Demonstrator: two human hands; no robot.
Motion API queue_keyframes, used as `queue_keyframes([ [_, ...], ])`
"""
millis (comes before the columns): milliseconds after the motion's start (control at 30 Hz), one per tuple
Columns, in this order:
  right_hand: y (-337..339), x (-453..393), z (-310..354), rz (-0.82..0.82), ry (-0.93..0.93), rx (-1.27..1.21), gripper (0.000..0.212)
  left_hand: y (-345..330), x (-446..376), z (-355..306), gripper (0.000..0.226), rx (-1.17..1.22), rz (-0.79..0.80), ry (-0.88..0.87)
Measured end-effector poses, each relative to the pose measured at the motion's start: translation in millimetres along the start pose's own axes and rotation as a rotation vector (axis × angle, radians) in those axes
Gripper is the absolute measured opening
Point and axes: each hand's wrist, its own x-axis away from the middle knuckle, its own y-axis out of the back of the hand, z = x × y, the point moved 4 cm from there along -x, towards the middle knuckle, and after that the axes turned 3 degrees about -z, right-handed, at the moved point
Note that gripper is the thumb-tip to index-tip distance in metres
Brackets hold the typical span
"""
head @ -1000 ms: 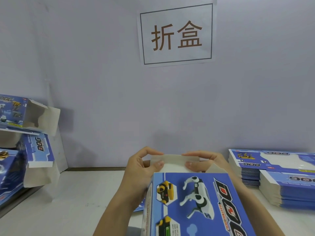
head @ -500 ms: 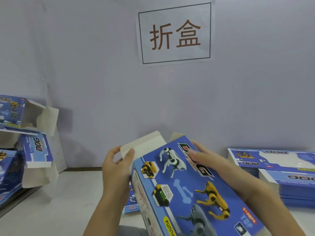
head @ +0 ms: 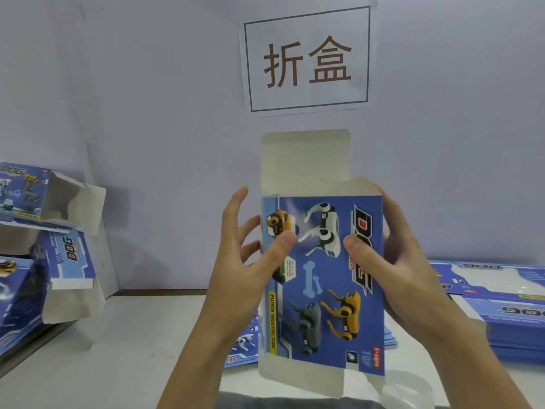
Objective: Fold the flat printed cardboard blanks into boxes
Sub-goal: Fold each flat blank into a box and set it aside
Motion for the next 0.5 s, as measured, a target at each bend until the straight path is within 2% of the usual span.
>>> queue_keyframes([
  [67,-3,1,2,0.040,0.026,0.040,0.070,-2,2,-4,0.080,-0.014,-0.005,-0.079],
  [133,-7,0,5,0.051,0.044,0.126,0.066,-3,3,-5,0.075,-0.054,-0.013,-0.127],
  [267,-9,1,4,0.052,-0.029,0.240,0.063,-4,3,3,0.053,-0.048,0.002,-0.075],
  [433,0,-5,-10,-0.099,-0.168,0.191,0.028,-12,6,11,0.047,-0.067,0.095,-0.010],
  [467,1,-5,-11,-0.125,-0.160,0.194,0.025,-15,7,14,0.046,-0.066,0.125,0.013],
  [500,-1,-5,-11,-0.147,-0.142,0.233,0.034,-18,7,16,0.045,-0.055,0.136,0.031],
])
